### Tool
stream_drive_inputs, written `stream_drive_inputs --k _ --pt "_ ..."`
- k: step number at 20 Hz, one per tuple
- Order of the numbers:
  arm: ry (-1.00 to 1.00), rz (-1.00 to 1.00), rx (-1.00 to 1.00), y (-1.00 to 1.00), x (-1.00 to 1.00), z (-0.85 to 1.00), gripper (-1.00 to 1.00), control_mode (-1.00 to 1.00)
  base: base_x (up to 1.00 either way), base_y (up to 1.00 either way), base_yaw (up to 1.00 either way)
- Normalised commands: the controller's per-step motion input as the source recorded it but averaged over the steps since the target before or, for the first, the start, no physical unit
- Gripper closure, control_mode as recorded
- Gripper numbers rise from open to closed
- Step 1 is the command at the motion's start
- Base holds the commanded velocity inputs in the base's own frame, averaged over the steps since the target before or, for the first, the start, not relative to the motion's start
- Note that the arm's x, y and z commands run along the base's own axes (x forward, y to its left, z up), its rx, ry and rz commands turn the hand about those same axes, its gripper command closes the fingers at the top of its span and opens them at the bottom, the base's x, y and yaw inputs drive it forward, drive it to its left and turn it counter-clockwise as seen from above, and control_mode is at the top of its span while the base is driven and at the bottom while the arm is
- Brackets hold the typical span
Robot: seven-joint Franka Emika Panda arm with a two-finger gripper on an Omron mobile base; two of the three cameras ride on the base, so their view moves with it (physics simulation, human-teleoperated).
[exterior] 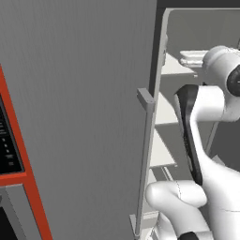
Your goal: Take the bottled waters from the counter and place them in the freezer to freeze. Close the freezer door after placing the bottles.
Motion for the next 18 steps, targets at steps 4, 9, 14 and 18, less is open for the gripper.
stream_drive_inputs --k 4,9,14,18 --pt "0.11 -0.06 0.07 0.01 -0.64 -0.08 -1.0 -1.0 0.0 0.0 0.0" --pt "0.14 0.0 0.05 0.04 -0.51 -0.33 -1.0 -1.0 0.0 0.0 0.0" --pt "0.16 0.06 0.04 0.12 -0.5 -0.36 -1.0 -1.0 0.0 0.0 0.0" --pt "0.21 0.08 0.15 0.11 -0.18 -0.23 -1.0 -1.0 0.0 0.0 0.0"
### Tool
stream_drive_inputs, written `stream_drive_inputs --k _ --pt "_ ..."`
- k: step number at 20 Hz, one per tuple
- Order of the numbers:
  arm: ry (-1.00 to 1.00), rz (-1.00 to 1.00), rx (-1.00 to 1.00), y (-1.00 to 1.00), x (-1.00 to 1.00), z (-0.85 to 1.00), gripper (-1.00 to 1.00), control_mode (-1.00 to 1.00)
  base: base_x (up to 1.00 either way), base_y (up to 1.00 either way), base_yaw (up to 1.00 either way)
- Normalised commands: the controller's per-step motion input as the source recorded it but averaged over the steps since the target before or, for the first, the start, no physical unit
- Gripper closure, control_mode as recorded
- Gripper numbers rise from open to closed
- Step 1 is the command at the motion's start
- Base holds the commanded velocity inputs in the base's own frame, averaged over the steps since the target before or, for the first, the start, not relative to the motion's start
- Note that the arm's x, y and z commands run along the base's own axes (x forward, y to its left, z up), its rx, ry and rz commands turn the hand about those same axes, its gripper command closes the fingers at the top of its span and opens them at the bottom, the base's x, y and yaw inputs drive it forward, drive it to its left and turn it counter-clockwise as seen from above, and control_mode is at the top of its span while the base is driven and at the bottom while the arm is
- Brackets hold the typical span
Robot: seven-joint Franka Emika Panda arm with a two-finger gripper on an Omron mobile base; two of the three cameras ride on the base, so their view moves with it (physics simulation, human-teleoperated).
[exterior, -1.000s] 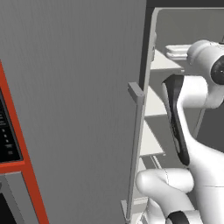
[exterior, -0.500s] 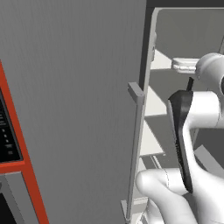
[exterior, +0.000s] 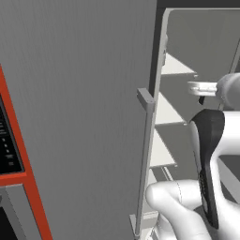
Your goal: Take the bottled waters from the counter and place them in the freezer to freeze. Close the freezer door after placing the bottles.
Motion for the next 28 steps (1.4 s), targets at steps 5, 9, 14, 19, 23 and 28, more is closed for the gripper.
stream_drive_inputs --k 5,9,14,19,23,28 --pt "0.3 0.04 0.05 0.26 -0.05 -0.26 -1.0 -1.0 0.0 0.0 0.0" --pt "0.28 0.02 0.02 0.28 -0.12 -0.42 -1.0 -1.0 0.0 0.0 0.0" --pt "0.15 0.05 0.08 0.07 -0.13 -0.56 -1.0 -1.0 0.0 0.0 0.0" --pt "0.07 0.04 0.19 0.0 -0.03 -0.39 -1.0 -1.0 0.0 0.0 0.0" --pt "0.08 0.0 0.02 0.0 0.0 -0.3 -1.0 -1.0 0.0 0.0 0.0" --pt "0.17 0.0 -0.06 0.0 0.0 -0.37 -1.0 -1.0 0.0 0.0 0.0"
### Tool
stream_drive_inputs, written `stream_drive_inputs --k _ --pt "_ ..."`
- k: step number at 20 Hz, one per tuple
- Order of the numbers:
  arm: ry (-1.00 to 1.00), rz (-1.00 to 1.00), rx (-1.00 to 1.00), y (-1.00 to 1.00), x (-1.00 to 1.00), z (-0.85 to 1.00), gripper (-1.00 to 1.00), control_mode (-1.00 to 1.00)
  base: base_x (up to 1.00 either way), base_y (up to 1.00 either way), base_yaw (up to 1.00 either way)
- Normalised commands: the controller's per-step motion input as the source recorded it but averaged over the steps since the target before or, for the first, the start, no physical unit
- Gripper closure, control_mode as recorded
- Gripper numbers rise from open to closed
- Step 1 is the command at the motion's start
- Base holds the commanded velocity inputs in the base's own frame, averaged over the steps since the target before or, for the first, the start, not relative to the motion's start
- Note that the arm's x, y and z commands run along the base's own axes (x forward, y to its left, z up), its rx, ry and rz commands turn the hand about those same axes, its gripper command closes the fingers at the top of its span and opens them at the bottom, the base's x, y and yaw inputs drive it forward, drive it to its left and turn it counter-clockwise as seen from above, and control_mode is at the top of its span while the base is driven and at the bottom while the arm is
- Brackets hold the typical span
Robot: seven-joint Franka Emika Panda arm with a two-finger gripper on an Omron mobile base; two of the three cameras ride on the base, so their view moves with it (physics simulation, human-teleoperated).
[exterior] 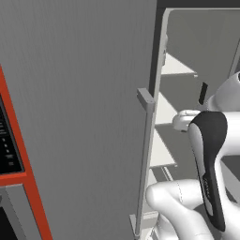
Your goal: Take the bottled waters from the counter and place them in the freezer to freeze. Close the freezer door after placing the bottles.
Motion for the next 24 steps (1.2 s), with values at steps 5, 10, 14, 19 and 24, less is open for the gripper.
stream_drive_inputs --k 5,10,14,19,24 --pt "0.08 0.01 -0.02 0.0 0.0 -0.32 -1.0 -1.0 0.0 0.0 0.0" --pt "0.03 0.06 0.0 0.0 0.0 -0.26 -1.0 -1.0 0.0 0.0 0.0" --pt "0.03 0.0 0.0 0.0 0.0 0.0 -1.0 -1.0 0.0 0.0 0.0" --pt "0.0 0.0 0.0 0.0 0.0 0.0 -1.0 -1.0 0.0 0.0 0.0" --pt "0.01 0.0 0.0 0.02 0.0 -0.02 -1.0 1.0 -0.15 0.04 0.0"
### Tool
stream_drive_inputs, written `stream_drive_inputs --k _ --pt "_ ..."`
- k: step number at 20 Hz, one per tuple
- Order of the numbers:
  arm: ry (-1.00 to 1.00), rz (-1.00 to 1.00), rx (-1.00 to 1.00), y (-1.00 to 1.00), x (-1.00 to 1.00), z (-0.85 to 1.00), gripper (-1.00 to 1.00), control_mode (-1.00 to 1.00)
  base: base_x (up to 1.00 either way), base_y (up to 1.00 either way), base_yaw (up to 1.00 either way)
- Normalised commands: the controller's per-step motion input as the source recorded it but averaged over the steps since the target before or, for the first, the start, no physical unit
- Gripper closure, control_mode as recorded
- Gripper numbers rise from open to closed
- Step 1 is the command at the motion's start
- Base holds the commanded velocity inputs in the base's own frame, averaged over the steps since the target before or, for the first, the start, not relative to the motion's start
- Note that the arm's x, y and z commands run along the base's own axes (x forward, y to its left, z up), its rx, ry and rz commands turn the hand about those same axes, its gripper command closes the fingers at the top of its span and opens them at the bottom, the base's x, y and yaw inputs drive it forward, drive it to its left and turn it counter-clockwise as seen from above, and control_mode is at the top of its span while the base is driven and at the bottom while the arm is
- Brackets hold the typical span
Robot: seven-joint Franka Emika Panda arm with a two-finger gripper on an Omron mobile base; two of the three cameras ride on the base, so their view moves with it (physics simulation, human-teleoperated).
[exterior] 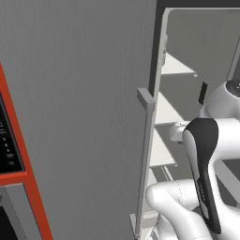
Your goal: Take the bottled waters from the counter and place them in the freezer to freeze. Close the freezer door after placing the bottles.
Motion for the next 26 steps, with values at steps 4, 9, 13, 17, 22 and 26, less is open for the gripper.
stream_drive_inputs --k 4,9,13,17,22,26 --pt "0.0 0.0 0.0 0.0 0.0 0.0 -1.0 1.0 -0.6 0.0 0.0" --pt "0.0 0.0 0.0 0.0 0.0 0.0 -1.0 1.0 -0.69 0.0 0.0" --pt "0.0 0.0 0.0 0.0 0.0 0.0 -1.0 1.0 -0.76 0.0 -0.01" --pt "0.0 0.0 0.0 0.0 0.0 0.0 -1.0 1.0 -0.75 0.05 -0.23" --pt "0.0 0.0 0.0 0.0 0.0 0.0 -1.0 1.0 -0.96 0.02 -0.49" --pt "0.0 0.0 0.0 0.0 0.0 0.0 -1.0 1.0 -0.81 0.0 -0.67"
